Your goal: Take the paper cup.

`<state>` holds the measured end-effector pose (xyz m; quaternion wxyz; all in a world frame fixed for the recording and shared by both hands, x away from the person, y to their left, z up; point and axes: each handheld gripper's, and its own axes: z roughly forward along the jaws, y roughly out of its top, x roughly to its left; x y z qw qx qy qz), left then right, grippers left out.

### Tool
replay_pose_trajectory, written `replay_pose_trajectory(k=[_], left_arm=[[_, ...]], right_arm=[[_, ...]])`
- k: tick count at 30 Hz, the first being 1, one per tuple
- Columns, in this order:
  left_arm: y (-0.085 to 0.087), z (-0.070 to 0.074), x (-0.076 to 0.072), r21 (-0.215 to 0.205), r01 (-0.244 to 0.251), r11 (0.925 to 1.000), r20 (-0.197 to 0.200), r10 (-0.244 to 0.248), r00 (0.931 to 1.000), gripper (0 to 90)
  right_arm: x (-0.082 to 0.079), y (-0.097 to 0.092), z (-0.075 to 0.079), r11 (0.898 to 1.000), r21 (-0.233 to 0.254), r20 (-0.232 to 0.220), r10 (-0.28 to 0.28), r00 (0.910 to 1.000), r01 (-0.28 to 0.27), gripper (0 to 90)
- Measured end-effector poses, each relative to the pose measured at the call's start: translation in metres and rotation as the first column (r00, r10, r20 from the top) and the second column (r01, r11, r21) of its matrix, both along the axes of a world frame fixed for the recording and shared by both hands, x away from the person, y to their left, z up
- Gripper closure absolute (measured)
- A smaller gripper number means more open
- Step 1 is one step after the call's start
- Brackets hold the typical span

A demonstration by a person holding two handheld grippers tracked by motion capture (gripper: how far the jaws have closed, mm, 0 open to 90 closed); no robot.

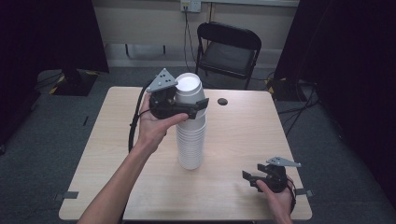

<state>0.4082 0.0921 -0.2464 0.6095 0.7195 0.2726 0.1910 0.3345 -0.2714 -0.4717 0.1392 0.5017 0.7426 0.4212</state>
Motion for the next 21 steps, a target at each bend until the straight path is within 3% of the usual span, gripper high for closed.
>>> replay_pose_trajectory(k=[10,21], left_arm=[[0.002,0.007,-0.003,-0.017,0.005,0.9998,0.022,-0.005,0.9997,15.3],[0.015,0.017,-0.008,-0.087,-0.018,0.996,0.067,0.024,0.9975,15.2]], right_arm=[[0.0,0.001,0.0,1.0,-0.002,-0.002,0.004,1.0,-0.004,20.4],[0.0,0.001,0.0,1.0,0.0,-0.003,0.007,1.0,-0.007,20.5]])
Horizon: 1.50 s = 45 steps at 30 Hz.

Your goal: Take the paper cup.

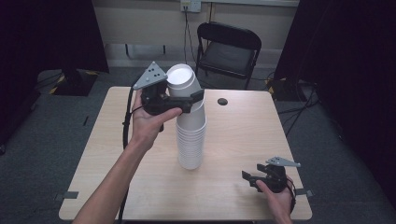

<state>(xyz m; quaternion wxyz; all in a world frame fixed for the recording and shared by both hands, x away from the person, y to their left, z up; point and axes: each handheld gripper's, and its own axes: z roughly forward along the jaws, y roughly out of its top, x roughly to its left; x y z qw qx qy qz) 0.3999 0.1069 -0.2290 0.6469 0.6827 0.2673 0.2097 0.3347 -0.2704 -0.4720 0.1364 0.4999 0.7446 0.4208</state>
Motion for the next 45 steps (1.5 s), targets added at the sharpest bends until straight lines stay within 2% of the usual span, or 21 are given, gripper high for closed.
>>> replay_pose_trajectory(k=[2,5,9,20,24,27,33,37,39,41,45], left_arm=[[0.003,0.001,-0.002,-0.013,-0.006,0.9999,0.007,0.007,1.0,15.2],[0.009,0.004,-0.006,-0.031,-0.025,0.9992,0.046,0.026,0.9986,15.2],[0.016,0.006,-0.011,-0.04,-0.014,0.9991,0.06,0.016,0.998,15.2],[0.044,0.003,-0.018,-0.046,-0.012,0.9989,0.027,0.013,0.9995,15.3],[0.053,-0.001,-0.022,-0.057,-0.031,0.9979,0.032,0.033,0.9989,15.2],[0.062,-0.007,-0.025,-0.054,-0.049,0.9973,0.012,0.05,0.9987,15.3],[0.076,-0.013,-0.03,-0.063,-0.054,0.9966,-0.009,0.053,0.9985,15.2],[0.084,-0.022,-0.035,-0.065,-0.07,0.9954,-0.028,0.069,0.9972,15.3],[0.085,-0.025,-0.036,-0.062,-0.071,0.9956,-0.03,0.069,0.9972,15.3],[0.086,-0.031,-0.038,-0.083,-0.064,0.9945,-0.014,0.063,0.9979,15.3],[0.089,-0.043,-0.041,-0.074,-0.077,0.9942,-0.046,0.074,0.9962,15.3]], right_arm=[[0.0,0.0,0.0,1.0,-0.001,0.003,0.001,1.0,-0.001,20.5],[0.0,0.001,0.0,1.0,-0.003,0.004,0.0,1.0,0.0,20.5],[0.0,0.001,0.0,1.0,-0.004,0.003,0.001,1.0,-0.001,20.5],[-0.001,0.002,0.001,1.0,0.002,0.015,0.01,0.9998,-0.01,20.4],[-0.001,0.003,0.001,1.0,0.002,0.017,0.015,0.9998,-0.015,20.4],[-0.001,0.003,0.001,1.0,-0.001,0.017,0.012,0.9998,-0.012,20.4],[-0.002,0.004,0.001,1.0,0.002,0.017,0.012,0.9998,-0.012,20.5],[-0.002,0.006,0.001,1.0,0.0,0.018,0.022,0.9996,-0.022,20.6],[-0.002,0.007,0.002,1.0,-0.003,0.017,0.026,0.9995,-0.026,20.6],[-0.002,0.007,0.002,1.0,-0.001,0.018,0.025,0.9995,-0.025,20.6],[-0.002,0.007,0.002,1.0,-0.001,0.023,0.027,0.9994,-0.027,20.8]])
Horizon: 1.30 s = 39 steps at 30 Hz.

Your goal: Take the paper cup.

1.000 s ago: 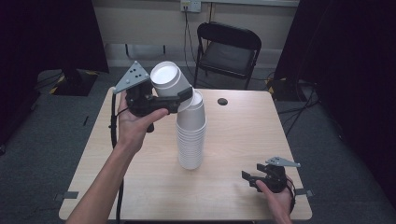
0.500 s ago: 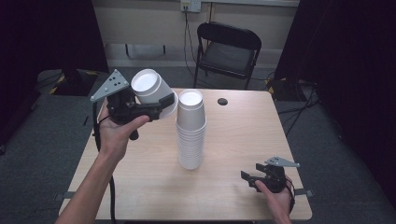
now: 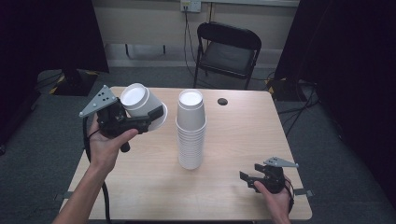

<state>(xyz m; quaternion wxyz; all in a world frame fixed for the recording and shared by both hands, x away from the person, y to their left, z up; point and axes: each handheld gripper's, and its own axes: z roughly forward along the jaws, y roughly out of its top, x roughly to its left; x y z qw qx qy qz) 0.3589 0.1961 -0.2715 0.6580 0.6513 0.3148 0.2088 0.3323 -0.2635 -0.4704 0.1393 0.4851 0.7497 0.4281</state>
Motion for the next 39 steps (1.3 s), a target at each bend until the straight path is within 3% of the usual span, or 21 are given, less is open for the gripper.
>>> replay_pose_trajectory(k=[5,11,17,19,20,23,27,29,31,32,33,34,35,39], left_arm=[[0.002,-0.011,-0.002,0.017,-0.001,0.9999,-0.045,0.001,0.999,15.3],[0.01,-0.024,-0.01,-0.002,-0.001,1.0,-0.058,0.001,0.9983,15.4],[0.02,-0.04,-0.017,-0.014,0.0,0.9999,-0.134,-0.002,0.991,15.2],[0.023,-0.049,-0.019,-0.034,0.004,0.9994,-0.189,-0.011,0.982,15.2],[0.023,-0.049,-0.019,-0.034,0.004,0.9994,-0.189,-0.011,0.982,15.2],[0.022,-0.062,-0.02,-0.028,0.012,0.9995,-0.235,-0.018,0.9718,15.2],[0.021,-0.075,-0.021,-0.019,-0.023,0.9995,-0.282,0.017,0.9593,15.1],[0.019,-0.083,-0.022,-0.032,-0.025,0.9992,-0.322,0.013,0.9466,15.1],[0.018,-0.085,-0.023,-0.026,-0.029,0.9992,-0.33,0.019,0.9438,15.2],[0.016,-0.09,-0.025,-0.031,-0.024,0.9992,-0.349,0.011,0.937,15.2],[0.016,-0.09,-0.025,-0.031,-0.024,0.9992,-0.349,0.011,0.937,15.2],[0.012,-0.095,-0.027,-0.032,-0.014,0.9994,-0.368,0.001,0.9298,15.2],[0.012,-0.095,-0.027,-0.032,-0.014,0.9994,-0.368,0.001,0.9298,15.2],[0.005,-0.108,-0.03,-0.055,0.002,0.9985,-0.407,-0.024,0.9131,15.2]], right_arm=[[0.0,0.003,-0.001,1.0,-0.016,0.003,0.009,1.0,-0.009,21.3],[-0.002,0.005,0.002,0.999,-0.028,0.018,0.019,0.9997,-0.019,21.2],[-0.003,0.008,0.006,0.998,-0.043,0.035,0.038,0.9987,-0.036,21.2],[-0.005,0.011,0.008,0.998,-0.049,0.051,0.045,0.9977,-0.043,21.9],[-0.005,0.011,0.008,0.998,-0.049,0.051,0.045,0.9977,-0.043,21.9],[-0.007,0.014,0.009,0.997,-0.054,0.061,0.049,0.9969,-0.046,22.7],[-0.011,0.018,0.013,0.998,-0.052,0.081,0.048,0.9955,-0.044,23.4],[-0.015,0.022,0.017,0.998,-0.05,0.102,0.047,0.9937,-0.042,24.8],[-0.017,0.023,0.018,0.998,-0.048,0.105,0.05,0.9932,-0.045,26.1],[-0.019,0.025,0.019,0.998,-0.042,0.105,0.057,0.9929,-0.052,26.3],[-0.019,0.025,0.019,0.998,-0.042,0.105,0.057,0.9929,-0.052,26.3],[-0.021,0.029,0.02,0.997,-0.042,0.112,0.073,0.991,-0.069,27.7],[-0.021,0.029,0.02,0.997,-0.042,0.112,0.073,0.991,-0.069,27.7],[-0.027,0.039,0.025,0.993,-0.034,0.129,0.115,0.985,-0.112,31.6]])
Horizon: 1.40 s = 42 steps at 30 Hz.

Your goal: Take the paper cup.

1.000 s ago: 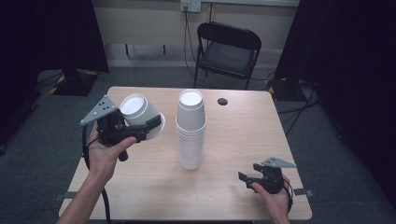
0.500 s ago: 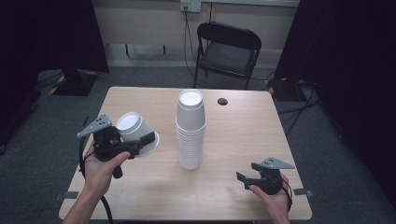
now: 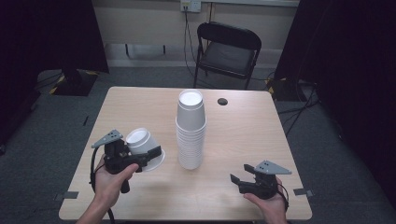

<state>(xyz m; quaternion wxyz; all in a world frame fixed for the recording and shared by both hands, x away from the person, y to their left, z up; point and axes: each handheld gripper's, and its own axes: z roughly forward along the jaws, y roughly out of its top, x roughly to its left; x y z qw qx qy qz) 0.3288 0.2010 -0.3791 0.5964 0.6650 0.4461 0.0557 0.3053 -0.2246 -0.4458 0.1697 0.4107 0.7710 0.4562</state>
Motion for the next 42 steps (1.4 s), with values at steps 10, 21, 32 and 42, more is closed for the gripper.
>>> replay_pose_trajectory(k=[10,21,32,42], left_arm=[[-0.01,-0.011,-0.006,-0.021,0.05,0.9985,-0.068,-0.051,0.9964,15.3],[-0.018,-0.013,-0.01,-0.061,0.084,0.9946,-0.113,-0.091,0.9894,15.6],[-0.029,-0.006,-0.013,-0.069,0.113,0.9912,-0.119,-0.121,0.9856,15.8],[-0.034,-0.002,-0.013,-0.115,0.129,0.9849,-0.138,-0.145,0.9797,15.8]], right_arm=[[-0.015,0.034,0.009,0.991,0.027,0.033,0.127,0.9913,-0.128,38.5],[-0.025,0.084,0.018,0.957,0.044,0.105,0.281,0.9538,-0.287,44.2],[-0.022,0.127,0.021,0.938,0.003,0.184,0.341,0.9219,-0.347,53.7],[-0.015,0.148,0.029,0.946,0.023,0.303,0.302,0.9037,-0.324,58.8]])
